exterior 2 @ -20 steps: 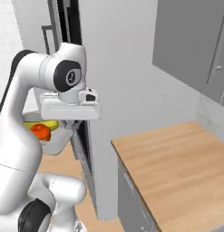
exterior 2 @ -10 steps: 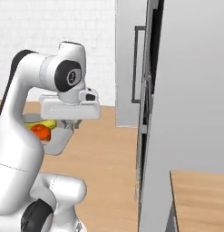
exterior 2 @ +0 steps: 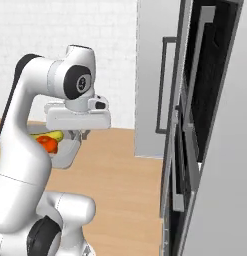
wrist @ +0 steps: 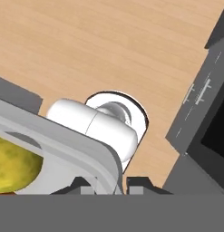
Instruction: Take the meat container that has the shrimp and place it on the second highest rack of the freezer. Then take the vegetable container that has the squash and cucumber and place it on the highest rack of the freezer.
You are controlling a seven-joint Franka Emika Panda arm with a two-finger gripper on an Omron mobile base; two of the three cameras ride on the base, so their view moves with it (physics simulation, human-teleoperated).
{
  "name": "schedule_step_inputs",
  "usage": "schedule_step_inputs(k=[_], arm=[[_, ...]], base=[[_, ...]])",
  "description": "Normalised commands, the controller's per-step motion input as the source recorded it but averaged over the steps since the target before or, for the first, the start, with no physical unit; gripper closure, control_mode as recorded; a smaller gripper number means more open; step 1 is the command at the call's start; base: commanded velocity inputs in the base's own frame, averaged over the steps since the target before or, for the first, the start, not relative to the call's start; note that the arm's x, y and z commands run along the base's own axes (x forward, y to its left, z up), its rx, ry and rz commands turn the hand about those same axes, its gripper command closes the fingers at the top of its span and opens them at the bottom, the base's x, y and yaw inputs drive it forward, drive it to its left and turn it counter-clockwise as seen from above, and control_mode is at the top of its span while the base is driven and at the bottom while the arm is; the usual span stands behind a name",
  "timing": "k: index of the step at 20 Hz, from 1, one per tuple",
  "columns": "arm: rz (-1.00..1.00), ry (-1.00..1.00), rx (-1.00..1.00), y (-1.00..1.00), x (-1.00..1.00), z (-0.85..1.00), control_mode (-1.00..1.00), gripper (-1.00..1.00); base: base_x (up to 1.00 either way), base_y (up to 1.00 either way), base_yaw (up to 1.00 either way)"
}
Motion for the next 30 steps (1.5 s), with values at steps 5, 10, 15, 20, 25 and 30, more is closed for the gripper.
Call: schedule_step_inputs(k=[5,10,15,20,25,30], arm=[[0.0,0.0,0.0,0.0,0.0,0.0,1.0,1.0],[0.0,0.0,0.0,0.0,0.0,0.0,1.0,1.0],[0.0,0.0,0.0,0.0,0.0,0.0,1.0,1.0],[0.0,0.0,0.0,0.0,0.0,0.0,1.0,1.0],[0.0,0.0,0.0,0.0,0.0,0.0,1.0,1.0],[0.0,0.0,0.0,0.0,0.0,0.0,1.0,1.0]], base=[[0.66,0.84,-0.41],[0.7,0.78,-0.52],[0.63,0.82,-0.52],[0.68,0.88,-0.47],[0.45,0.89,-0.43],[0.12,0.65,-0.49]])
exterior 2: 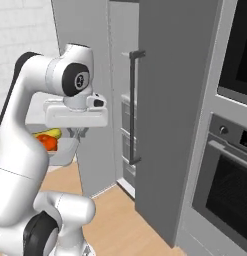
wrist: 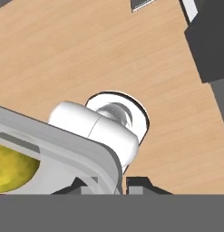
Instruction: Take the meat container that has the shrimp and place it on the second highest rack of the freezer. Then take the vegetable container that has the squash and cucumber and place it on the highest rack of the freezer.
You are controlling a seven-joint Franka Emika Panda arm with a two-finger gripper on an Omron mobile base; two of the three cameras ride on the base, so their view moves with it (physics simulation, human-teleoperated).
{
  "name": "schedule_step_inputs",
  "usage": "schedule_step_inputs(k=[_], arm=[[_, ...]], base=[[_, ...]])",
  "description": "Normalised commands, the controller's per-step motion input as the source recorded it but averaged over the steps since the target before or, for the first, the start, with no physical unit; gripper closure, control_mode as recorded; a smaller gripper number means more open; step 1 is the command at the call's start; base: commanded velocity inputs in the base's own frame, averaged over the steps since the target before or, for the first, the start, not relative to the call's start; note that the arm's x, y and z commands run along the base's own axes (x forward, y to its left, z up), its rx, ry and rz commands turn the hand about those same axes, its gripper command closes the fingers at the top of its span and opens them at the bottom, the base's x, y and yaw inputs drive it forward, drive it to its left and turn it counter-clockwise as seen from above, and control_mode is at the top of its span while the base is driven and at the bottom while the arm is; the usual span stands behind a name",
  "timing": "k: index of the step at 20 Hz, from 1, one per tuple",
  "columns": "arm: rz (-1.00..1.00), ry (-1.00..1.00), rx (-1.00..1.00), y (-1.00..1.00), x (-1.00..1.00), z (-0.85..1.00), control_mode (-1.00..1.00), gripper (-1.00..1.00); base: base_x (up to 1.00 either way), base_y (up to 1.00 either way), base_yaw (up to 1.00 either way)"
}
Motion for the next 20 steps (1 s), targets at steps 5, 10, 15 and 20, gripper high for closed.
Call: schedule_step_inputs(k=[5,10,15,20], arm=[[0.0,0.0,0.0,0.0,0.0,0.0,1.0,1.0],[0.0,0.0,0.0,0.0,0.0,0.0,1.0,1.0],[0.0,0.0,0.0,0.0,0.0,0.0,1.0,1.0],[0.0,0.0,0.0,0.0,0.0,0.0,1.0,1.0]], base=[[0.21,0.44,-0.48],[0.79,0.4,-0.36],[0.81,0.37,-0.33],[0.37,0.37,-0.38]])
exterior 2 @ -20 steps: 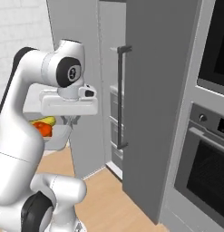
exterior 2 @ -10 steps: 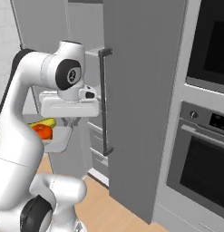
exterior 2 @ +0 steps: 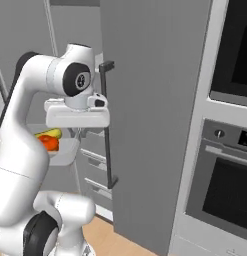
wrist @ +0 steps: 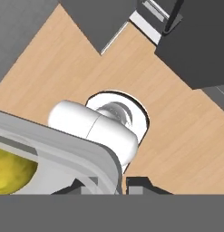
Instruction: Take the meat container that has the shrimp and place it on the second highest rack of the freezer. Then take the vegetable container that has the squash and cucumber and place it on the highest rack of the freezer.
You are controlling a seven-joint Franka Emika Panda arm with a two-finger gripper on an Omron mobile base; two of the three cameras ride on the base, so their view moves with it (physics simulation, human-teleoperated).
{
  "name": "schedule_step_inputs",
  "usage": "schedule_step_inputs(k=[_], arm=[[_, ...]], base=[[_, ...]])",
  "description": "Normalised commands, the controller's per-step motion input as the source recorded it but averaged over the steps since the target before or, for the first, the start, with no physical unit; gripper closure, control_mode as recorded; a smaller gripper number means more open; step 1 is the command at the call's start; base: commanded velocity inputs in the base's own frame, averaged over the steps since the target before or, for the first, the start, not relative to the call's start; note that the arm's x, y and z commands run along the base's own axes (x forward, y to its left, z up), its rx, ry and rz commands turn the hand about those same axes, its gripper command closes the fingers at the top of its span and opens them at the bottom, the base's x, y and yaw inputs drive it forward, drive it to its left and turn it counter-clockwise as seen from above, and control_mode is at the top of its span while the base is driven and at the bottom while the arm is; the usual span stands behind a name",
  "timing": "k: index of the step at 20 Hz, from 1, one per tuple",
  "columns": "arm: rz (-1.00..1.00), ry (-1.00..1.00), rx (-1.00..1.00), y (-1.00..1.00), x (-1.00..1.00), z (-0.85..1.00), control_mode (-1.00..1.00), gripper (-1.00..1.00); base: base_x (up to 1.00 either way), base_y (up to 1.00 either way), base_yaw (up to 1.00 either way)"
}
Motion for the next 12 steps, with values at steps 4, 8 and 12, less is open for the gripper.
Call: schedule_step_inputs(k=[4,8,12], arm=[[0.0,0.0,0.0,0.0,0.0,0.0,1.0,1.0],[0.0,0.0,0.0,0.0,0.0,0.0,1.0,1.0],[0.0,0.0,0.0,0.0,0.0,0.0,1.0,1.0]], base=[[0.31,0.64,-0.49],[0.35,0.55,-0.5],[0.23,0.41,-0.44]])
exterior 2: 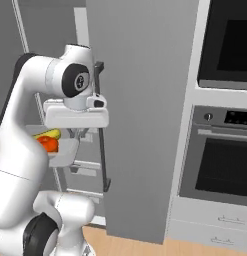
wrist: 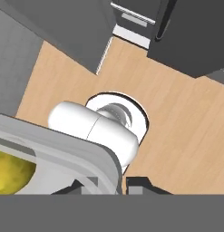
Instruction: Take the meat container that has the shrimp and place it on the second highest rack of the freezer. Then take the vegetable container that has the squash and cucumber and place it on the highest rack of the freezer.
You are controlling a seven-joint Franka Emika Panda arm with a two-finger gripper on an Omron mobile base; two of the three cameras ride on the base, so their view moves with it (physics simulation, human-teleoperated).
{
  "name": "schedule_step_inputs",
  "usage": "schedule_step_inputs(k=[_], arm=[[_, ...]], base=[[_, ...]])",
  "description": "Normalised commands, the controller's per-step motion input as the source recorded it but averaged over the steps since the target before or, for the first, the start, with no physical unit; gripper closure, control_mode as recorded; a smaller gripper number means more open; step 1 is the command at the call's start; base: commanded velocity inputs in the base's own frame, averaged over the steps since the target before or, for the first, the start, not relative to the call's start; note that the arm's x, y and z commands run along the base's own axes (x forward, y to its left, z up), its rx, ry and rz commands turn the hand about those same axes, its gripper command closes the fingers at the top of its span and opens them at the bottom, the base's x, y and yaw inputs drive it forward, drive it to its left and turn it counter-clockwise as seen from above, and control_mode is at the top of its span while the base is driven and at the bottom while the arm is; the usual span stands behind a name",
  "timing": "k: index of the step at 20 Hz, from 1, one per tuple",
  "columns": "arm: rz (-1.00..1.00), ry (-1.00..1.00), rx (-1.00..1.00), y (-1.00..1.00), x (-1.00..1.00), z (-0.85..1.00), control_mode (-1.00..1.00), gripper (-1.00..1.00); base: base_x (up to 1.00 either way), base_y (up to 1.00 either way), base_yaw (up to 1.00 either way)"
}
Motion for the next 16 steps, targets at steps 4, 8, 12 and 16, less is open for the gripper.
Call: schedule_step_inputs(k=[4,8,12,16], arm=[[0.0,0.0,0.0,0.0,0.0,0.0,1.0,1.0],[0.0,0.0,0.0,0.0,0.0,0.0,1.0,1.0],[0.0,0.0,0.0,0.04,0.0,0.0,-1.0,1.0],[0.02,0.0,0.0,0.44,-0.01,-0.02,-1.0,1.0]], base=[[0.33,0.53,-0.36],[0.66,0.31,-0.19],[0.17,0.16,-0.01],[0.0,0.0,0.0]])
